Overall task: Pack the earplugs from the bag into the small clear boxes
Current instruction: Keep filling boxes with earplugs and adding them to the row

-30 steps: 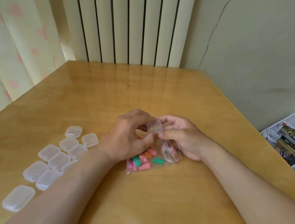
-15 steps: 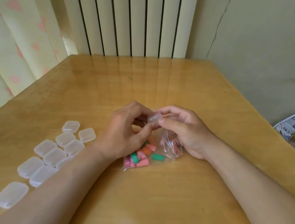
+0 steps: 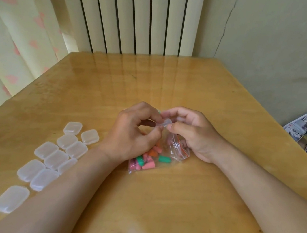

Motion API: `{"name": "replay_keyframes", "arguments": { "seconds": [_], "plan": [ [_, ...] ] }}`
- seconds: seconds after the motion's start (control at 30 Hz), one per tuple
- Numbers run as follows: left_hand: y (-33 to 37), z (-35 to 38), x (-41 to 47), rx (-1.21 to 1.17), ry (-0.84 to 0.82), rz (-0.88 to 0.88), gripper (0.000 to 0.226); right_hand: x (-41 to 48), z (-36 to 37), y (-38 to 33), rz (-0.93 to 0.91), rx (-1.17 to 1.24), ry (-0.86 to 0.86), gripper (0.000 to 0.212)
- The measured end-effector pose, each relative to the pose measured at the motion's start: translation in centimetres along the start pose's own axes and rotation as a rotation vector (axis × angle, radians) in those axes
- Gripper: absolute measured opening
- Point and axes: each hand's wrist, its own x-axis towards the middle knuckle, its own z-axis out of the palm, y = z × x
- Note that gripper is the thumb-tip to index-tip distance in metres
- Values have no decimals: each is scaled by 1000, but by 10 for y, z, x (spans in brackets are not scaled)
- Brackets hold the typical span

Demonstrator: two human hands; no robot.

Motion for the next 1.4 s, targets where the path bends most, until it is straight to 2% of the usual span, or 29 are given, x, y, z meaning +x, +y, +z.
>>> {"name": "replay_keyframes", "arguments": {
  "seconds": [0.43, 0.6, 0.7, 0.8, 0.9, 1.03, 1.13, 1.2, 1.3, 1.4],
  "plan": [
    [7, 1, -1, 58, 6, -20, 13, 0, 3, 2, -67, -46, 10, 31],
    [11, -2, 5, 24, 162, -168, 9, -6, 3, 1, -72, -108, -37, 58],
    [15, -4, 7, -90, 199, -283, 10, -6, 2, 0, -94, -114, -68, 66],
    [19, -3, 6, -133, 176, -377, 16, -7, 3, -1, -113, -112, -64, 65],
    [22, -2, 5, -141, 83, -389, 24, -8, 1, -5, -112, -86, -70, 62],
    [24, -9, 7, -158, 207, -456, 28, -11, -4, -18, -37, 38, -19, 39],
    [25, -12, 6, -216, 249, -566, 28, -11, -8, -17, -104, -206, 94, 36],
    [25, -10, 3, -227, 232, -598, 30, -11, -9, -12, -100, -330, 90, 37],
    [25, -7, 1, -208, 207, -622, 30, -13, -8, -9, -37, -354, 29, 37],
    [23, -7, 0, -193, 197, -631, 30, -14, -6, -17, -12, -262, -4, 33]
  ]
}}
